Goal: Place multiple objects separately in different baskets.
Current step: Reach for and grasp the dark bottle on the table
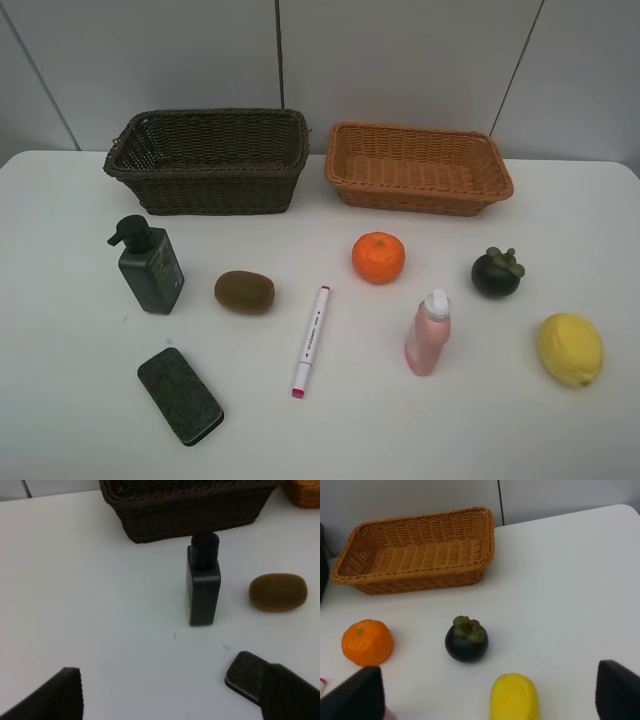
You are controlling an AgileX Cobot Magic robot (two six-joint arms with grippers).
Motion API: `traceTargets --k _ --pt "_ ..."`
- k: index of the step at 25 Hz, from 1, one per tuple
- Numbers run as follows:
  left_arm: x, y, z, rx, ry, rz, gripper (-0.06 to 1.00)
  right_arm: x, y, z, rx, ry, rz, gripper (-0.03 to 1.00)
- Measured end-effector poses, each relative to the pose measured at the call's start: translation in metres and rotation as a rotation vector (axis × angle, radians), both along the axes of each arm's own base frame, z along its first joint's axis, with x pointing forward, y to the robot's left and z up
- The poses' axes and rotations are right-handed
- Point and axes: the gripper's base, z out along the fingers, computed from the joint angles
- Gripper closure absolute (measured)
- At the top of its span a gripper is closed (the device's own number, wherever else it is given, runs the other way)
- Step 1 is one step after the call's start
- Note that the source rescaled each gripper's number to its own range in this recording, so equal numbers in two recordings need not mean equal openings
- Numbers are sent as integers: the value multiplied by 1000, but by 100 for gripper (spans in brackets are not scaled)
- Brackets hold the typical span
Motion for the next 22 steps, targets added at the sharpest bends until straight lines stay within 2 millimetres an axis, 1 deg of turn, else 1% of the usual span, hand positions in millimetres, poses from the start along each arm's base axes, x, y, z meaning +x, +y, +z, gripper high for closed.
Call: traceTargets --k 18,20,22 --pt "0 0 0 0 0 0 2 0 0 0 -1 0 0 -3" --pt "4 0 0 2 26 0 2 0 0 0 -1 0 0 -3" --pt "19 -2 1 10 115 0 2 0 0 0 -1 0 0 -3"
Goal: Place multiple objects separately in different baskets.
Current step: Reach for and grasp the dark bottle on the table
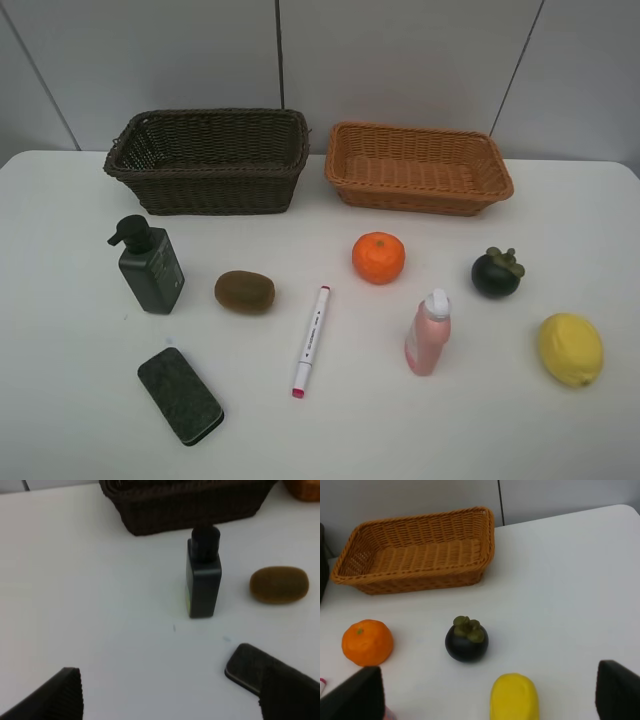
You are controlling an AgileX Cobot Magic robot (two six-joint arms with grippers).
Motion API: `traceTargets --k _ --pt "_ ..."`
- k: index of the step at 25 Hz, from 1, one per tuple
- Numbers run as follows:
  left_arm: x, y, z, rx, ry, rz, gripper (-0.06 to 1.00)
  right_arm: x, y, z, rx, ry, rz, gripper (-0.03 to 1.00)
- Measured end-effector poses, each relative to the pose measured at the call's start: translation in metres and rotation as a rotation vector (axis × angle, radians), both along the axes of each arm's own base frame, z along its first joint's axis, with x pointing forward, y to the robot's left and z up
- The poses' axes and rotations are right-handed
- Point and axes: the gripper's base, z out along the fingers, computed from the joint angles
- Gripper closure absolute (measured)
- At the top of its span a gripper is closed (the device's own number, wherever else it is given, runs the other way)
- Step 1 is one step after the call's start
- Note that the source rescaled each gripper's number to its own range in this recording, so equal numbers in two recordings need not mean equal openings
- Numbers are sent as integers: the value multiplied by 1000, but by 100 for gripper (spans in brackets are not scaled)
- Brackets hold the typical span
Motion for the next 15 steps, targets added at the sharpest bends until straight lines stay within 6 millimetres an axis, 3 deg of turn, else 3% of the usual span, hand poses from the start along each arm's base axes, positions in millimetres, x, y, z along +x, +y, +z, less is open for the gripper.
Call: traceTargets --k 3,8,15 --pt "34 -3 6 8 134 2 2 0 0 0 0 0 0 -3" --pt "107 -12 13 -11 358 0 2 0 0 0 0 0 0 -3" --pt "215 -40 -17 -7 689 -66 2 0 0 0 0 0 0 -3"
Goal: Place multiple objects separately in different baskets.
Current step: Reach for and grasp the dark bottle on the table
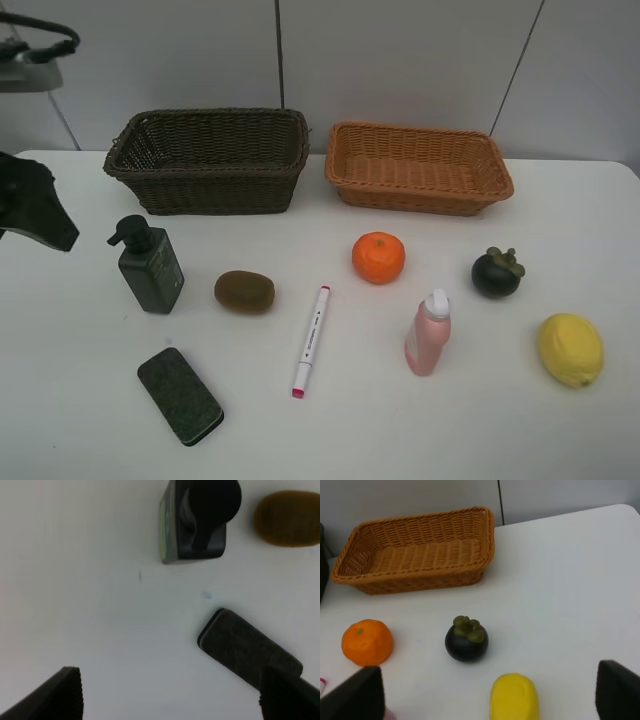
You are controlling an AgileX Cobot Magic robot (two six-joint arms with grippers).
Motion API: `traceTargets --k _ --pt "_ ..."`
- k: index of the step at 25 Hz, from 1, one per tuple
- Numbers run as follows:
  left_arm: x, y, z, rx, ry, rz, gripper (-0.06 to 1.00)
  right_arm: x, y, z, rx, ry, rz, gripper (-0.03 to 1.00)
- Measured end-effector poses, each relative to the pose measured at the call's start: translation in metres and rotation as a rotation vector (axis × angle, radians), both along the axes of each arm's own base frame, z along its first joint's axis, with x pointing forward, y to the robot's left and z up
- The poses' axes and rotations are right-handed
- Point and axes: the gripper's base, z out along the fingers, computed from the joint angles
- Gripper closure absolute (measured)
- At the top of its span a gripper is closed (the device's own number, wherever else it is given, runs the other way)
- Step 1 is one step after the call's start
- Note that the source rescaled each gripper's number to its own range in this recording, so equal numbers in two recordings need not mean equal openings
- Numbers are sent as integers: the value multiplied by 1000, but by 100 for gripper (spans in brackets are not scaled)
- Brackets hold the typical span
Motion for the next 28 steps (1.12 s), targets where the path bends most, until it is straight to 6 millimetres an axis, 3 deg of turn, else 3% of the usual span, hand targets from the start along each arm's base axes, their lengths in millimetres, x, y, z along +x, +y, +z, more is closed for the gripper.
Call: traceTargets --k 6,10,15,23,28 --pt "59 -44 -23 21 91 -56 2 0 0 0 0 0 0 -3" --pt "82 -53 -38 37 139 -46 2 0 0 0 0 0 0 -3" --pt "93 -56 -60 53 196 -47 2 0 0 0 0 0 0 -3" --pt "102 -59 -113 91 344 -46 2 0 0 0 0 0 0 -3" --pt "103 -59 -117 95 354 -52 6 0 0 0 0 0 0 -3"
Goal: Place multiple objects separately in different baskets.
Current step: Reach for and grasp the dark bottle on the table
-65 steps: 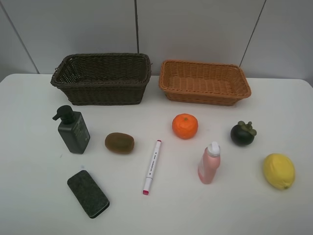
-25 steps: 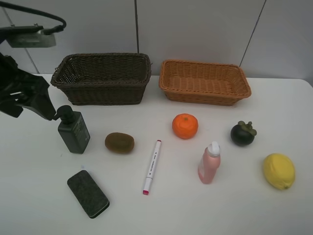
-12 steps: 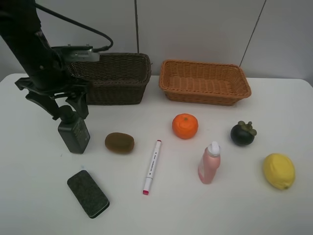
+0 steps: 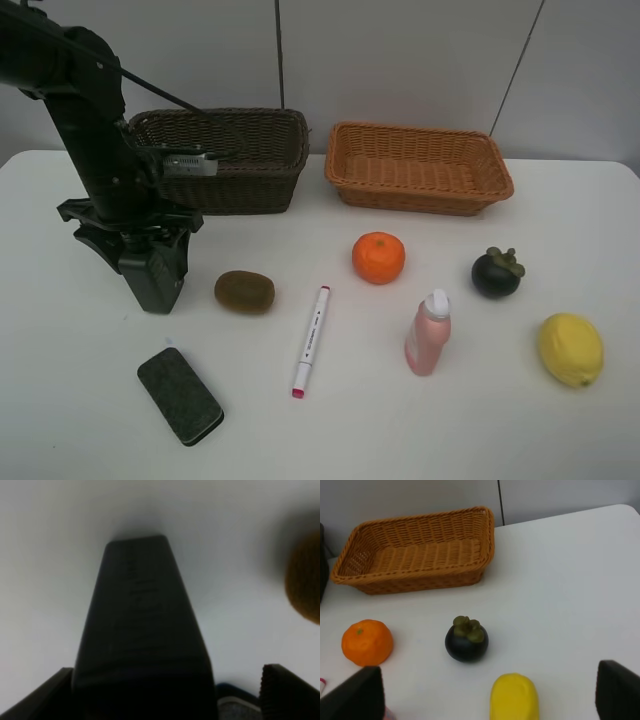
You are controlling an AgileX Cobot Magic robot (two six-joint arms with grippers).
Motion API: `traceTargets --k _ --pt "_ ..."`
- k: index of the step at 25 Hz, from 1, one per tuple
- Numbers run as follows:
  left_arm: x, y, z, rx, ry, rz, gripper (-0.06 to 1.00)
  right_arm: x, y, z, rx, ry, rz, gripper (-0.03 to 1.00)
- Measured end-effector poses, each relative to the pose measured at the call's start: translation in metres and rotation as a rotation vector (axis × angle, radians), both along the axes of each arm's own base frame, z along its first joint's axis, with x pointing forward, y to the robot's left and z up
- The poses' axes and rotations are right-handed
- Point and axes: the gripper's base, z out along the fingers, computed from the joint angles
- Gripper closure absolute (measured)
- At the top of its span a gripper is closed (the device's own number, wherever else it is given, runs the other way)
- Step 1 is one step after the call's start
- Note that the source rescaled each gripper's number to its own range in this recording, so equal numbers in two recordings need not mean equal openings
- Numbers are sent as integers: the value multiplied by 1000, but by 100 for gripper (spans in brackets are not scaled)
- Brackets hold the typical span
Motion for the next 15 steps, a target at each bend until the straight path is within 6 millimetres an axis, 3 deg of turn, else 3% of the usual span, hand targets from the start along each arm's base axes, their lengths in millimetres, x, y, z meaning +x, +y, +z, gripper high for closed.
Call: traceTargets --k 2,5,9,13,15 --pt "0 0 0 0 0 6 19 0 0 0 0 0 0 -3" --pt "-1 1 -1 14 14 -4 57 0 0 0 0 0 0 -3" --pt "0 2 1 22 15 -10 58 0 0 0 0 0 0 -3" --pt "2 1 16 21 -1 -18 58 0 0 0 0 0 0 -3" --pt "9 -1 48 2 -68 -22 58 0 0 0 0 0 0 -3"
